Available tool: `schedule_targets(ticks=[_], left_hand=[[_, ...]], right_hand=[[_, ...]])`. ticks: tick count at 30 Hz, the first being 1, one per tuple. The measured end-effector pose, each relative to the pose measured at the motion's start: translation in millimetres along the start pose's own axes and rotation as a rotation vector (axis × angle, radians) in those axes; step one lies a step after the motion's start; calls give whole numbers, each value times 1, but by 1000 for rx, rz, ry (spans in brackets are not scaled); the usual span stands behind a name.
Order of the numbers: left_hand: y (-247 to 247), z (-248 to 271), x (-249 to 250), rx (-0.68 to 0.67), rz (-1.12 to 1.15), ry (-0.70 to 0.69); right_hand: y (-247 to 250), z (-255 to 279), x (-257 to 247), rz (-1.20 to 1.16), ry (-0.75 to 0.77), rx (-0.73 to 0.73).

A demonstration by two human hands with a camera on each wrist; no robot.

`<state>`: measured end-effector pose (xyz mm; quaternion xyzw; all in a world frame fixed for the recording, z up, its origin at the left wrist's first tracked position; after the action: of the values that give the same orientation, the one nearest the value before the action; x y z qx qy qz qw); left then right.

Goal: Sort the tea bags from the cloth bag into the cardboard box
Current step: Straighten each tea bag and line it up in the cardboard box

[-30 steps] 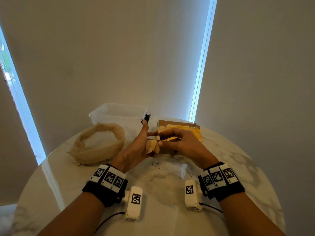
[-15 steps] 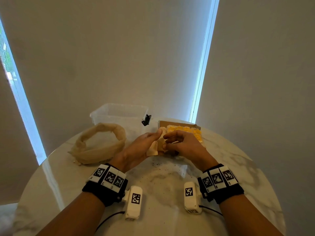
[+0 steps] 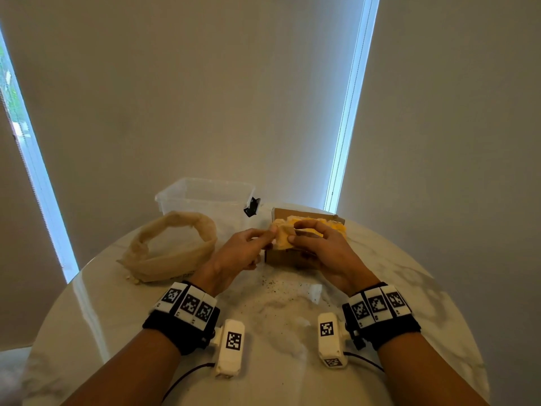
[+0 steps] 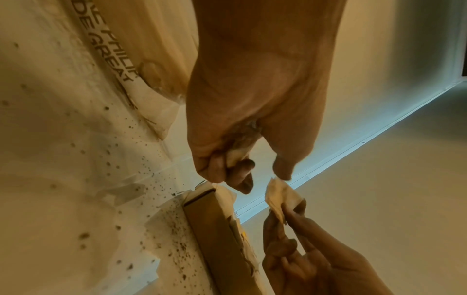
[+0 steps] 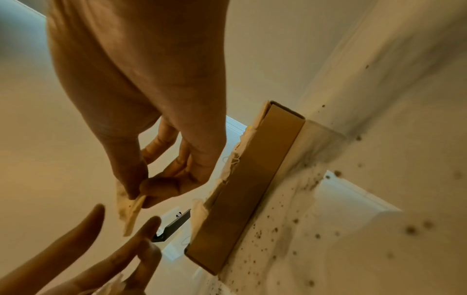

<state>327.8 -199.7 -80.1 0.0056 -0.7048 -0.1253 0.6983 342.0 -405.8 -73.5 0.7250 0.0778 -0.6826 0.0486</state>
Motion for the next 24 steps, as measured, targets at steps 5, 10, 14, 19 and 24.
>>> schedule_targets(ticks=[5, 10, 14, 19, 24], left_hand=[[1, -1, 2, 50, -102, -54], [6, 0, 5, 40, -160, -73], [11, -5, 0, 6, -295, -144], [15, -6, -3, 15, -328, -212], [16, -9, -4, 102, -308, -172]], right_hand=[[-6, 5, -4, 86, 22, -29], [6, 13, -34, 439, 261, 42], [-10, 9, -50, 810, 361, -159], [-26, 0, -52, 1029, 319, -224], [-24, -15, -62, 1000, 258, -218]])
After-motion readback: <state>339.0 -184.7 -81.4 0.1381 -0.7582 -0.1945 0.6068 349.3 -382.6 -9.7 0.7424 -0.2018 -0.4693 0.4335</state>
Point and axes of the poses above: each hand's wrist, its own z-axis away from the middle knuckle, its own y-axis out of the back of the hand, x = y × z, the point moved 2 cm from there along -z, towards the middle knuckle, and after that the axes turned 3 degrees about -x, right-handed, at the moved point
